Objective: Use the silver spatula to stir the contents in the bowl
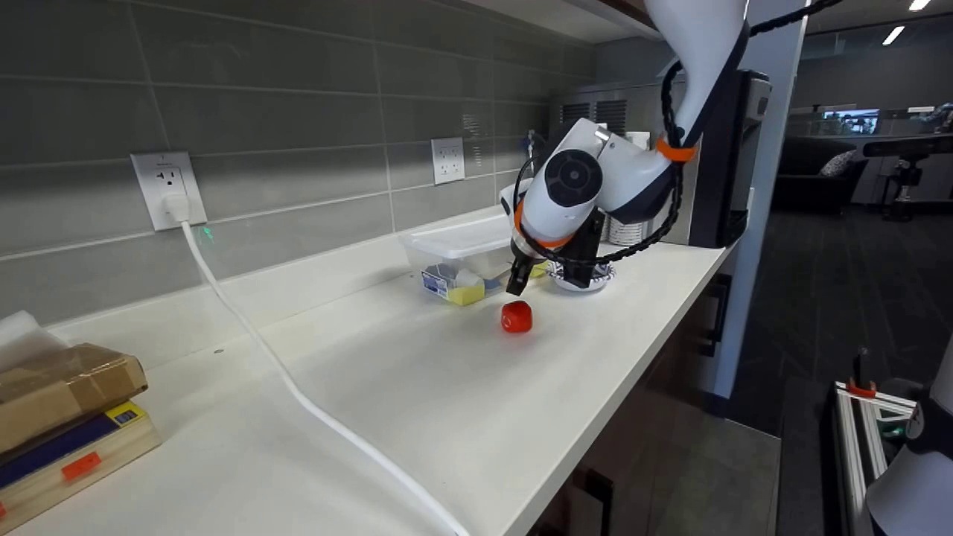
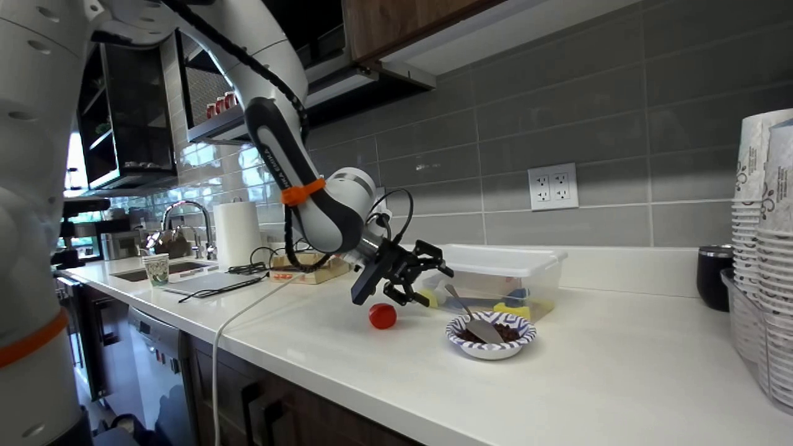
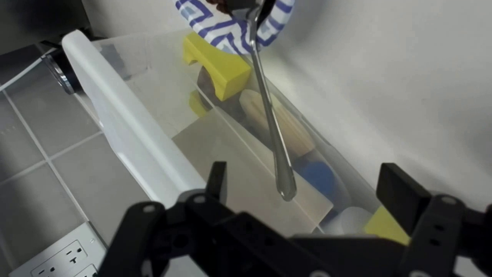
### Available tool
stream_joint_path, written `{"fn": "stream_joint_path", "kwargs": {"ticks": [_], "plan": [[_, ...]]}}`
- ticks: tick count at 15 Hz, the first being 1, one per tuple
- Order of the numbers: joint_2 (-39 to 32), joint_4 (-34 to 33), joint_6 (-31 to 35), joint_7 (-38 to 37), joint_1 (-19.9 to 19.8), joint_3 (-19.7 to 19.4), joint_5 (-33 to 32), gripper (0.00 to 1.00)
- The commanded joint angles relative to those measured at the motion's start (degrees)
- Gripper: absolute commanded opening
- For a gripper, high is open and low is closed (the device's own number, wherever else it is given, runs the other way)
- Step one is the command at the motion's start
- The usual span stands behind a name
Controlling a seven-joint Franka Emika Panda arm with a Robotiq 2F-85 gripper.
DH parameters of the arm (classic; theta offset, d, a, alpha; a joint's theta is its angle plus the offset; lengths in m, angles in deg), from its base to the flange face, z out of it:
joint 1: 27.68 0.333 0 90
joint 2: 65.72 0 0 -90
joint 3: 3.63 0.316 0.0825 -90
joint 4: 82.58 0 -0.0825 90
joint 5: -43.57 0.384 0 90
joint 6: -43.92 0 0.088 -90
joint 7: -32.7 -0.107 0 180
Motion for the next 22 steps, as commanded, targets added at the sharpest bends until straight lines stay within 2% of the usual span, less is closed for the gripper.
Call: {"fn": "stream_joint_path", "kwargs": {"ticks": [1, 6, 7, 8, 11, 17, 18, 22], "plan": [[-3.97, -4.28, -1.62, -2.77, 1.07, -1.28, -2.43, 1.0], [-5.65, -5.65, -2.23, -2.63, 0.71, -1.74, -2.37, 1.0], [-5.69, -5.74, -2.29, -2.79, 0.63, -1.82, -2.69, 0.75], [-5.78, -5.86, -2.29, -2.78, 0.58, -1.89, -2.68, 0.74], [-5.6, -6.02, -2.34, -2.89, 0.54, -2.15, -2.48, 0.49], [-5.48, -6.35, -2.35, -3.26, 0.6, -2.47, -2.56, 0.04], [-5.46, -6.39, -2.31, -3.26, 0.6, -2.48, -2.51, 0.0], [-5.33, -6.7, -2.33, -3.16, 0.65, -2.41, -2.37, 0.01]]}}
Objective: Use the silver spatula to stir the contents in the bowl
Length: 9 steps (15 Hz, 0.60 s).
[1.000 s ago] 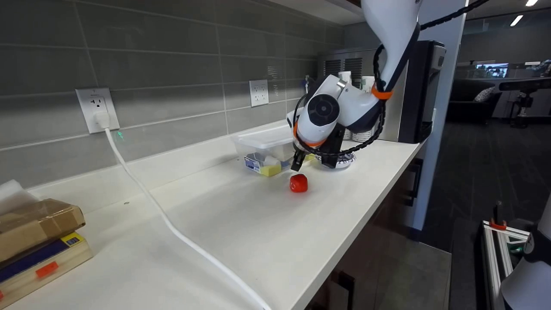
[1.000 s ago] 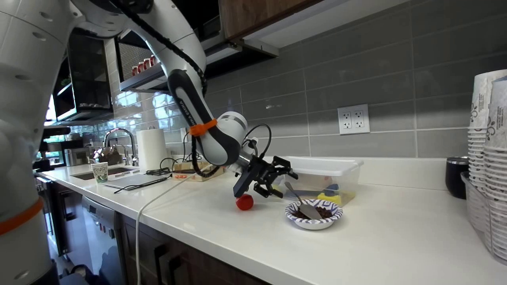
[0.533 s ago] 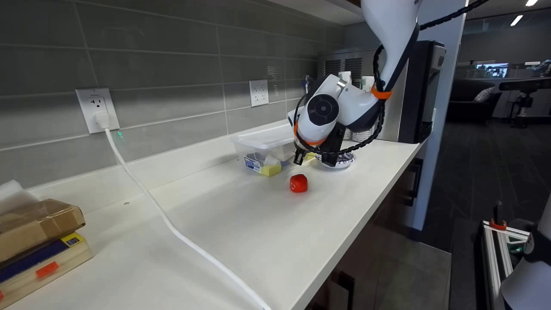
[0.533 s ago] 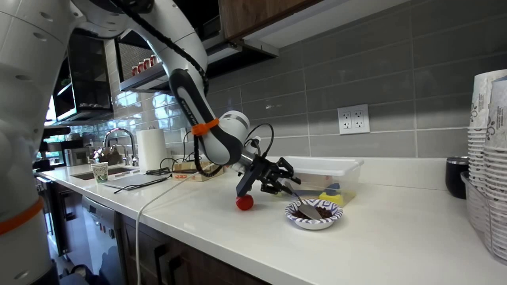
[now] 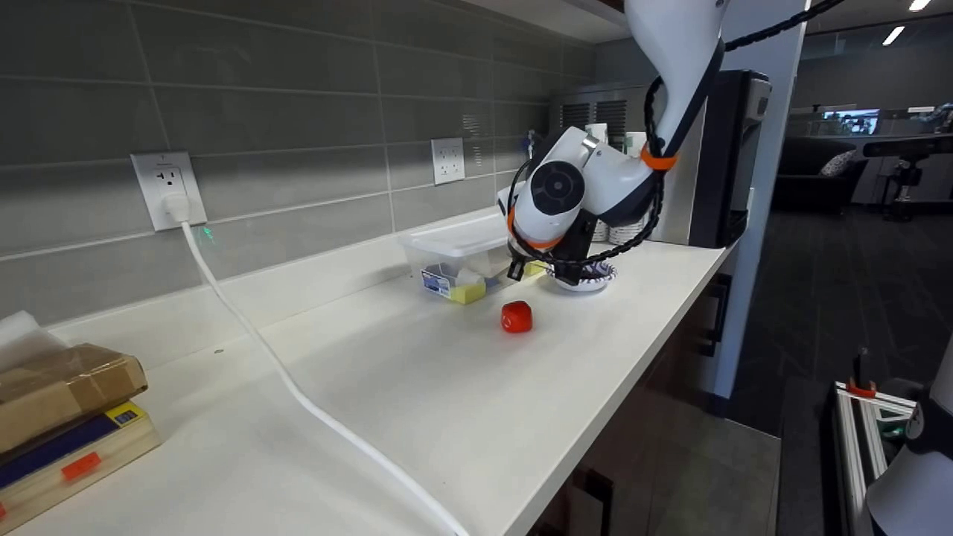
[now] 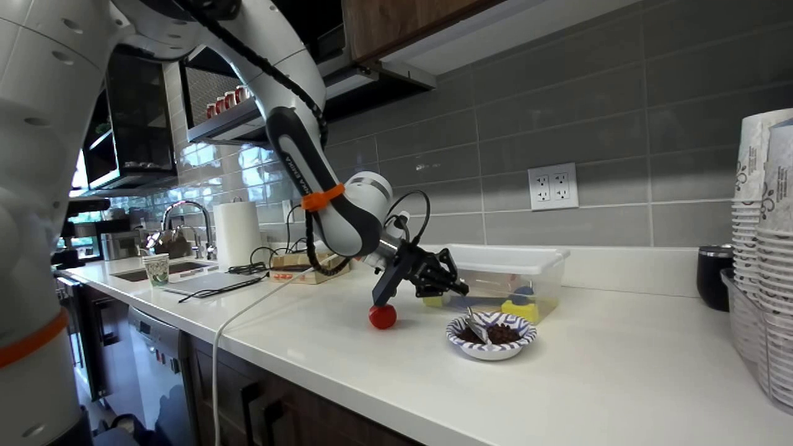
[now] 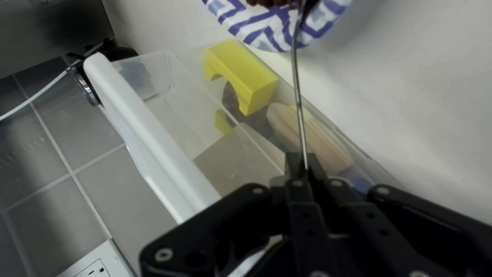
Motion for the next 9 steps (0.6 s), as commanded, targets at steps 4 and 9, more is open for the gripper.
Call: {"fn": "stream_joint_path", "kwargs": {"ticks": [4, 9], "plan": [[-0.14, -1.8, 0.36, -1.74, 0.36, -0.19, -1.5, 0.01], [2.15, -3.0, 2.98, -0.49, 0.06, -0.3, -1.17, 0.01]]}}
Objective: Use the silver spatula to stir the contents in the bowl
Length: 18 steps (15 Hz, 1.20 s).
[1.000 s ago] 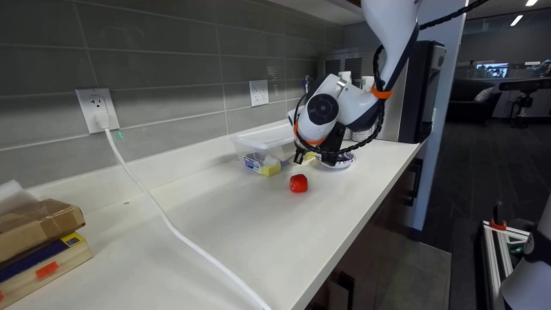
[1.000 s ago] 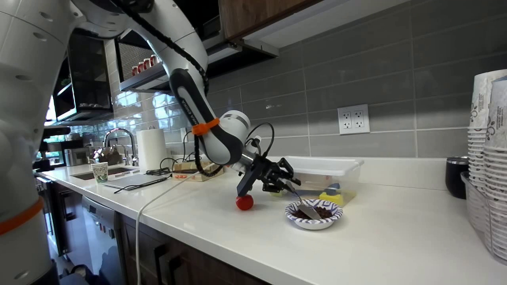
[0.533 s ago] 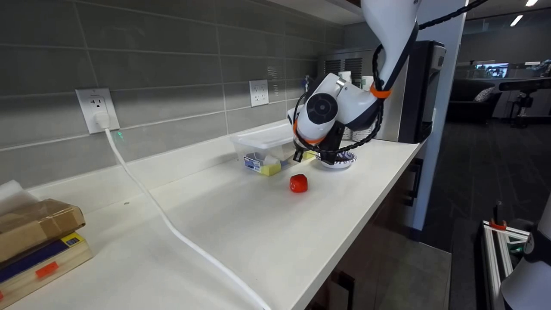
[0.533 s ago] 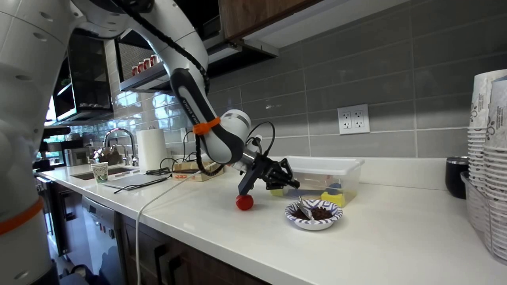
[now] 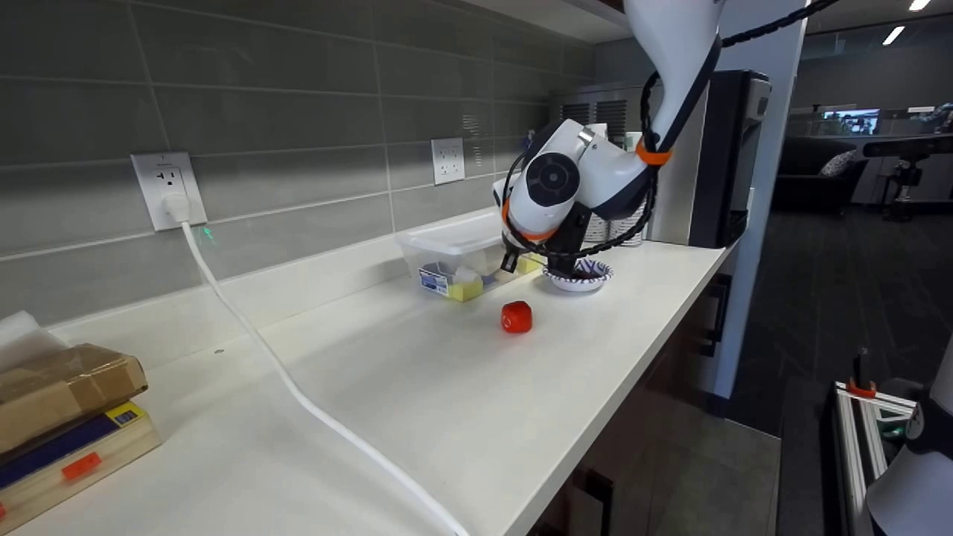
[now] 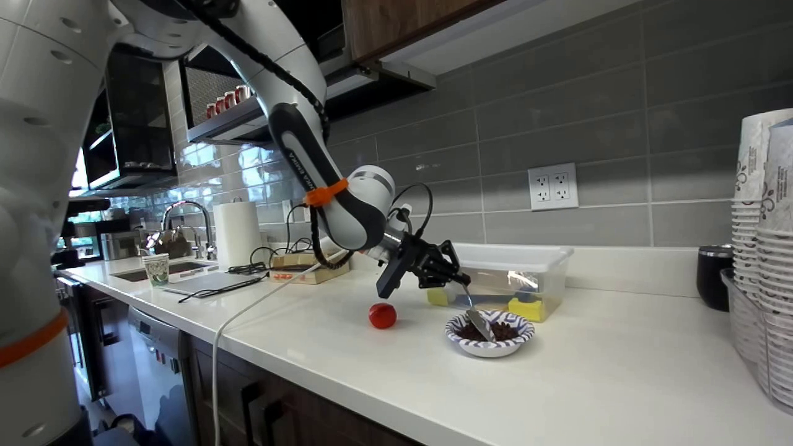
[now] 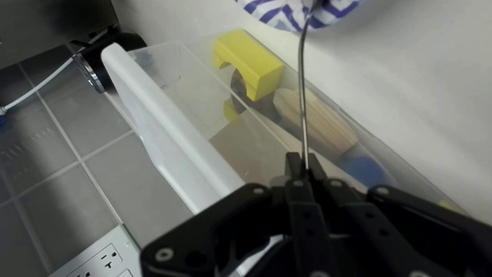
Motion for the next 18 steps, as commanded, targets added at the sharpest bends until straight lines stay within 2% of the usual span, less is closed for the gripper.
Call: {"fn": "stream_joint_path", "kwargs": {"ticks": [1, 8, 12, 18], "plan": [[2.36, -1.28, 3.05, 0.83, -0.09, -0.55, -0.2, 0.01], [7.67, -0.55, 7.79, 6.02, -0.4, -2.6, 5.33, 0.01], [10.69, 0.77, 8.56, 11.91, -1.01, -3.72, 12.32, 0.01], [13.84, 2.97, 9.08, 19.87, -1.86, -4.26, 26.82, 0.01]]}}
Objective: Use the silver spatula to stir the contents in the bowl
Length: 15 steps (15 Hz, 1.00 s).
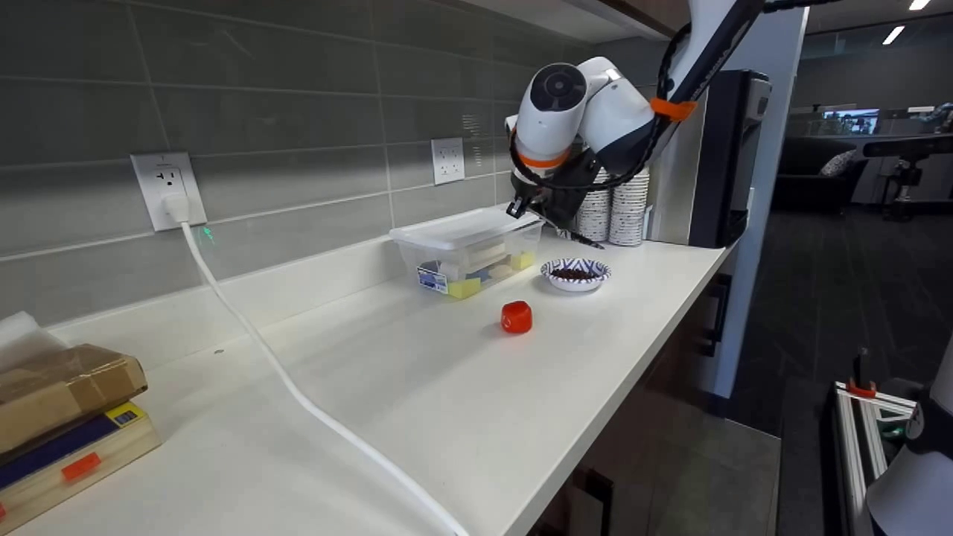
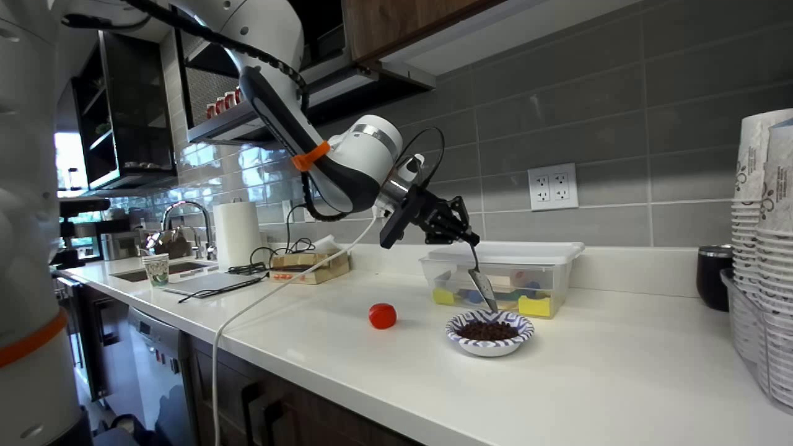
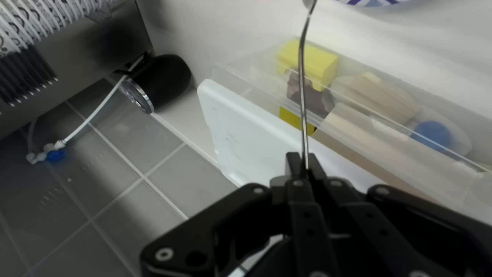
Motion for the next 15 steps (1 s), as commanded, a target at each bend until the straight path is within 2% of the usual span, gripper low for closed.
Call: {"fn": "stream_joint_path", "kwargs": {"ticks": [1, 3, 7, 15], "plan": [[3.82, 2.54, 1.67, 3.85, -0.6, -0.22, 8.28, 0.01], [4.28, 2.69, 3.36, 3.59, -0.85, -0.5, 11.09, 0.01], [3.96, 2.79, 8.05, 1.42, -1.6, -1.1, 12.26, 0.01], [2.04, 0.87, 16.6, -9.96, -2.7, -2.44, 4.34, 0.01]]}}
